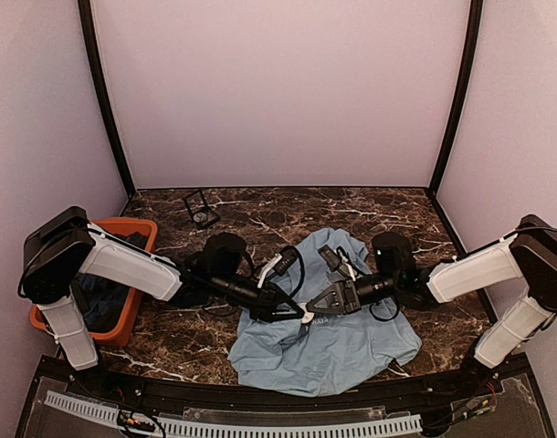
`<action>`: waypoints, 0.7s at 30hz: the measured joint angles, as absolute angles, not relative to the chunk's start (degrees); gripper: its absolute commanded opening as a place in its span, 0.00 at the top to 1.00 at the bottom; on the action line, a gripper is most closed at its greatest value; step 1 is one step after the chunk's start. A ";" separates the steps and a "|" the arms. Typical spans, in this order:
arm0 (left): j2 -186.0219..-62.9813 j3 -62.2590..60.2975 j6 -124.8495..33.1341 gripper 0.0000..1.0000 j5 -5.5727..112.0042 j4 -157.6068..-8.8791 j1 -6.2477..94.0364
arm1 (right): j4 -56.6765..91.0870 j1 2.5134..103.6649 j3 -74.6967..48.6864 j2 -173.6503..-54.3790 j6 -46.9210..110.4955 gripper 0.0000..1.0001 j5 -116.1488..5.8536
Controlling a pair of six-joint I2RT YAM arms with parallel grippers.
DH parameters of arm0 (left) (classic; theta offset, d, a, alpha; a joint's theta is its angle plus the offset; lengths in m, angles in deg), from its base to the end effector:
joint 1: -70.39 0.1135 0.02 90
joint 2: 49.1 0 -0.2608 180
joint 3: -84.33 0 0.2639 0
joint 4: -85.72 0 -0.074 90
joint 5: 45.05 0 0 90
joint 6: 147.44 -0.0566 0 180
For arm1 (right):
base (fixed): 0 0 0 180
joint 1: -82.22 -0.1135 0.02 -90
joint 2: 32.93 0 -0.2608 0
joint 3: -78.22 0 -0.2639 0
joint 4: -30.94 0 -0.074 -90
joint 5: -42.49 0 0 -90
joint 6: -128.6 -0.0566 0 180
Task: Pin the brooch onto the clothing
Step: Pin the brooch to the flattened clothing.
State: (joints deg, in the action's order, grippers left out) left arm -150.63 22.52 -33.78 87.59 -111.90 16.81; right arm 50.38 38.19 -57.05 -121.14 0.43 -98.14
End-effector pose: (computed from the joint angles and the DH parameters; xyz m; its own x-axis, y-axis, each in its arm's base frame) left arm 0.1961 -0.3304 0.1569 -0.5917 0.3047 -0.7464 0.7938 0.0589 -0.6053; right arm 0.1880 0.2426 0.1478 -0.8164 -0.2440 -0.5234 -0.5647 0.1477 0.8120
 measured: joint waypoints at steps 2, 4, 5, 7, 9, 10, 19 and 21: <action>-150.63 22.52 -34.26 0.66 87.56 -111.86 16.81 | 49.57 38.19 -56.80 -121.16 0.87 1.00 -98.14; -150.57 22.74 -34.19 0.65 87.59 -111.97 16.81 | 48.89 38.19 -56.56 -121.16 1.41 1.00 -98.16; -150.46 23.05 -34.17 0.64 87.54 -112.25 16.81 | 48.56 38.19 -56.54 -121.16 1.72 1.00 -98.16; -150.02 23.92 -34.11 0.62 87.48 -112.49 16.83 | 47.80 38.19 -56.54 -121.16 2.13 1.00 -98.18; -149.43 24.97 -34.04 0.59 87.28 -112.80 16.92 | 47.23 38.19 -56.54 -121.16 2.51 1.00 -98.18; -149.15 25.37 -34.02 0.57 87.17 -112.82 16.94 | 47.06 38.19 -56.54 -121.16 2.66 1.00 -98.18; -139.94 29.28 -36.05 0.36 77.10 -106.81 17.86 | 41.18 37.33 -55.45 -119.72 5.87 0.79 -97.37; -136.77 29.93 -37.08 0.26 72.70 -103.68 18.04 | 35.80 35.45 -52.89 -118.47 9.11 0.67 -96.91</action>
